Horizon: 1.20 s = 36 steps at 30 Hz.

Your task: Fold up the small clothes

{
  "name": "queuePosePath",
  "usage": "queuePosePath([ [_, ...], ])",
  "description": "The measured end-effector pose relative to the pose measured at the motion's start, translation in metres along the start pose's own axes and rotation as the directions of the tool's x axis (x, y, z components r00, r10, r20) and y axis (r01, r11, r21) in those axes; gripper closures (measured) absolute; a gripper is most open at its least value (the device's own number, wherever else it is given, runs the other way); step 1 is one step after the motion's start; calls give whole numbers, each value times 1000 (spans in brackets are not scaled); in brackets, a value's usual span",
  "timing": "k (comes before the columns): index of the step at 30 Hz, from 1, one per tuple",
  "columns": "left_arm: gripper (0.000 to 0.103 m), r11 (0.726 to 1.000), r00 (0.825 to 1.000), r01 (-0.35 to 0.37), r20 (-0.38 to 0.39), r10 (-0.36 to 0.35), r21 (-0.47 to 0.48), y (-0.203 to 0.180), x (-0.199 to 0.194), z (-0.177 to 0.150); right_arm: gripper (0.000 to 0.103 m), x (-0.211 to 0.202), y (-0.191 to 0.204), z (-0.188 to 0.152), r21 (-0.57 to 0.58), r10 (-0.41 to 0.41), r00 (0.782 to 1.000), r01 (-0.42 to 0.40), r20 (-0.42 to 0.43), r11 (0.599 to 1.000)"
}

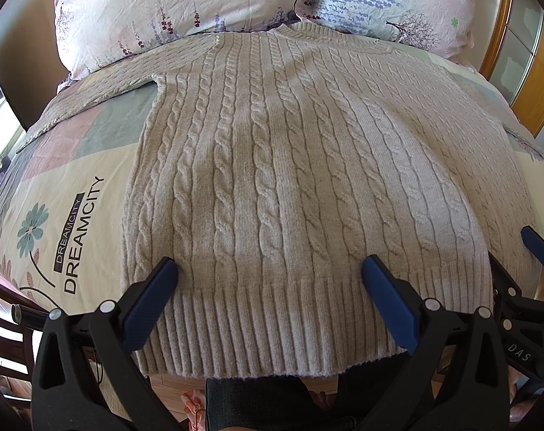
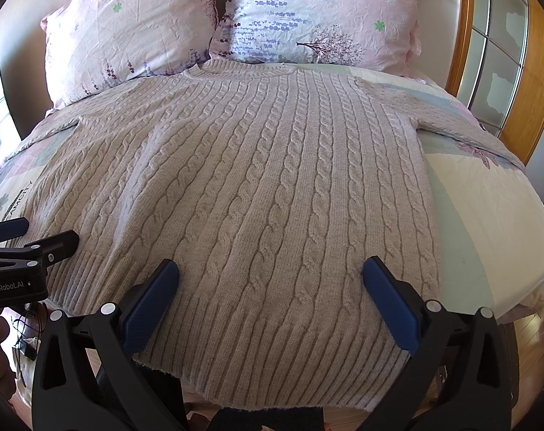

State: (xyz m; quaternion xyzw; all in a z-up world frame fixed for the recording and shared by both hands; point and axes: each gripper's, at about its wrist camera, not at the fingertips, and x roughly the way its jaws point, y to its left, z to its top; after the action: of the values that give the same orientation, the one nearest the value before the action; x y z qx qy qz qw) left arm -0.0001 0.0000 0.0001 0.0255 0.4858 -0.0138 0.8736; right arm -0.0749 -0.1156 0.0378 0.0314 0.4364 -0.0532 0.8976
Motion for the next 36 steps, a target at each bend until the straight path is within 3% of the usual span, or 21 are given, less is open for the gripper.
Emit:
queuePosePath([
  [36,2,1000,1000,3,-20,-3,10,1,3,4,1,0,3,1,-16,9,1000,-10,-11,1000],
])
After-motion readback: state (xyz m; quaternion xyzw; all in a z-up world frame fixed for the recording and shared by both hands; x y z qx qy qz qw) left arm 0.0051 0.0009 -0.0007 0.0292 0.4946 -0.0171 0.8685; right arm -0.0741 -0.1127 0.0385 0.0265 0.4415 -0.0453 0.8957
